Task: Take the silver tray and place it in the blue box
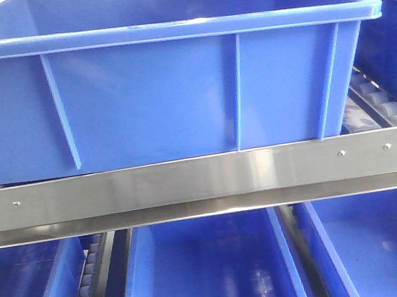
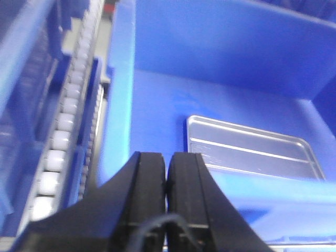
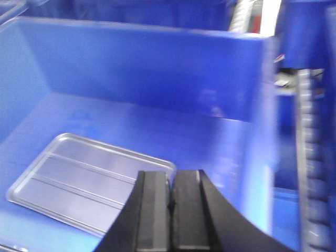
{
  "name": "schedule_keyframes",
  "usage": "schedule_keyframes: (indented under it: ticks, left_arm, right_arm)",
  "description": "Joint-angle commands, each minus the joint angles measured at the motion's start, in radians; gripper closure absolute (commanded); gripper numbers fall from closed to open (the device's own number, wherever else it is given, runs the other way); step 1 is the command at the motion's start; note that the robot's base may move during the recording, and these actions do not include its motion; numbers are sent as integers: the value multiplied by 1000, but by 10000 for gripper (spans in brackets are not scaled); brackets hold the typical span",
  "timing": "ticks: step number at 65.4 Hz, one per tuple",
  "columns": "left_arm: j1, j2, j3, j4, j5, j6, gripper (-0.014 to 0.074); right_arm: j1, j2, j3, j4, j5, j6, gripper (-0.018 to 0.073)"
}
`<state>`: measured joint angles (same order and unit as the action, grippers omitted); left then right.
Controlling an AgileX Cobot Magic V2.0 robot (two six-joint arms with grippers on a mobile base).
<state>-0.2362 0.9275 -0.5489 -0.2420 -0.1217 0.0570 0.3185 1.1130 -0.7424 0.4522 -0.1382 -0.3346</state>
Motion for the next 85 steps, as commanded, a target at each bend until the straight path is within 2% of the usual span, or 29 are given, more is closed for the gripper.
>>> schedule_keyframes:
  ticks: [1,6,18,30,72,79,85]
  left_arm:
    - [-9,-100,53,24,-130,-4,601]
    - [-9,-192,125,51,-142,-4,602]
    - [-9,-406,243,51,-123,-4,602]
    - [-9,-560,297,51,-122,-4,602]
    - [-9,-571,297,51,-122,-4,602]
    - [-9,-571,297,51,-122,-4,602]
    - [-9,-571,297,51,-122,-4,603]
  right_arm:
    - [1,-111,66,-19,-149,-16,503]
    - [1,-196,149,-24,-154,-16,503]
    - [1,-410,314,-50,-148,-16,503]
    - [1,-556,372,-50,-151,-16,503]
    - [1,-583,382,-53,-148,-16,503]
    - [-29,-633,401,-141,-148,-16,503]
    - [-113,-713,428,-282,-125,8,503]
